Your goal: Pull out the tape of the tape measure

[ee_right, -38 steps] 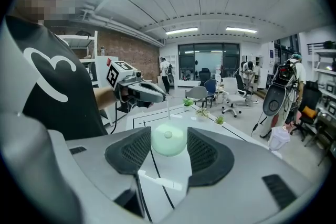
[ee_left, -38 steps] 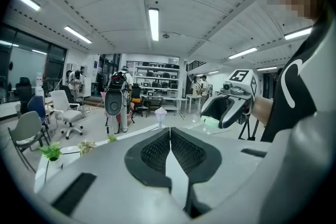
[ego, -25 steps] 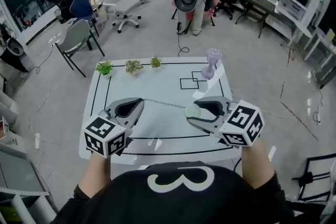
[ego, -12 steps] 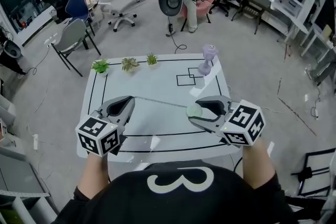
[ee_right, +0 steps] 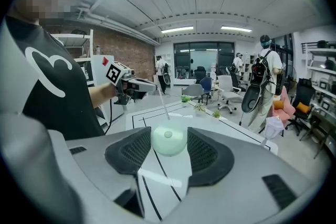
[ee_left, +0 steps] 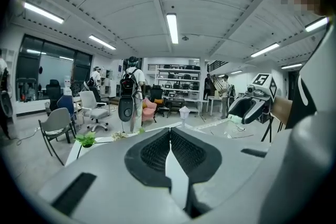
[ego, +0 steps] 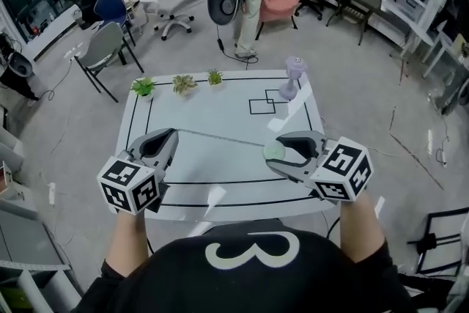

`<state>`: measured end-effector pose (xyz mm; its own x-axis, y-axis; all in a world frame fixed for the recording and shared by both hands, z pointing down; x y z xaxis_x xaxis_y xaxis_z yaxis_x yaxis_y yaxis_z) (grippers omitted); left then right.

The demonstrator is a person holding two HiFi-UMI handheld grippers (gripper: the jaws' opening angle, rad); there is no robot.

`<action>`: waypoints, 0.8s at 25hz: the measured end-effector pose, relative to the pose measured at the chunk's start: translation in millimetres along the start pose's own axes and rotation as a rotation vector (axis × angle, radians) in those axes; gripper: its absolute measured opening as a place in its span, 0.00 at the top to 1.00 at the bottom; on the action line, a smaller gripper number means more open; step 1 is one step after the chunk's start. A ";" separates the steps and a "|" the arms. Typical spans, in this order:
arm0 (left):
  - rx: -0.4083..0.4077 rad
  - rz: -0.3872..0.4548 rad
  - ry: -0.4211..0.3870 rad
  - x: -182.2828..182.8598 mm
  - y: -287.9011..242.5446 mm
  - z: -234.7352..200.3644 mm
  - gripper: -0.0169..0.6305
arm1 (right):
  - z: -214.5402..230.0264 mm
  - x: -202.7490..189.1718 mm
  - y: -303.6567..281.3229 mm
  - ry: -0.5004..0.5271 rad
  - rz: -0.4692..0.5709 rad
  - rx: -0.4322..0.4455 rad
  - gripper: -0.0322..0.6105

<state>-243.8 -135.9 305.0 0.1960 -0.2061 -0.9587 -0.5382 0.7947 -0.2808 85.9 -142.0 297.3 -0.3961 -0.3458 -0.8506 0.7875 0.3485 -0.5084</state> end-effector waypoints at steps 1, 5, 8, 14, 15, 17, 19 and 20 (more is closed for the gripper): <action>0.009 -0.003 0.002 -1.0 2.5 -1.0 0.95 | -0.8 0.0 -0.9 0.001 0.000 0.002 0.61; 0.062 -0.008 0.018 -6.1 12.7 -11.3 0.95 | -1.4 -1.7 -4.2 0.001 -0.006 -0.003 0.61; 0.089 -0.009 0.030 -8.0 19.8 -19.2 0.95 | -1.2 -1.6 -5.9 0.001 -0.009 0.001 0.61; 0.134 -0.012 0.039 -11.8 32.7 -28.7 0.95 | -1.8 -0.1 -6.9 0.008 -0.014 0.006 0.61; 0.140 -0.012 0.040 -12.7 34.3 -30.2 0.95 | -1.2 -0.3 -7.2 0.008 -0.014 0.006 0.61; 0.144 -0.013 0.039 -13.8 36.9 -32.6 0.95 | -0.2 0.1 -7.5 0.009 -0.014 0.009 0.61; 0.147 -0.015 0.037 -14.0 38.1 -34.2 0.95 | 0.5 1.2 -8.0 0.010 -0.014 0.014 0.61; 0.150 -0.015 0.037 -14.2 38.2 -35.1 0.95 | 1.2 1.4 -8.6 0.010 -0.015 0.016 0.61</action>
<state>-295.9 -122.7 306.3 0.1715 -0.2372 -0.9562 -0.4066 0.8670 -0.2880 79.1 -146.5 300.6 -0.4124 -0.3419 -0.8444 0.7892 0.3290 -0.5186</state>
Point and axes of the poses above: the fingertips, and each gripper's own axes: y backward along the fingers, z to its right, x out of its top, the point moved 10 cm from there along y, backward along the fingers, and after that the axes turned 7 degrees about -y, right-handed, at the moved point
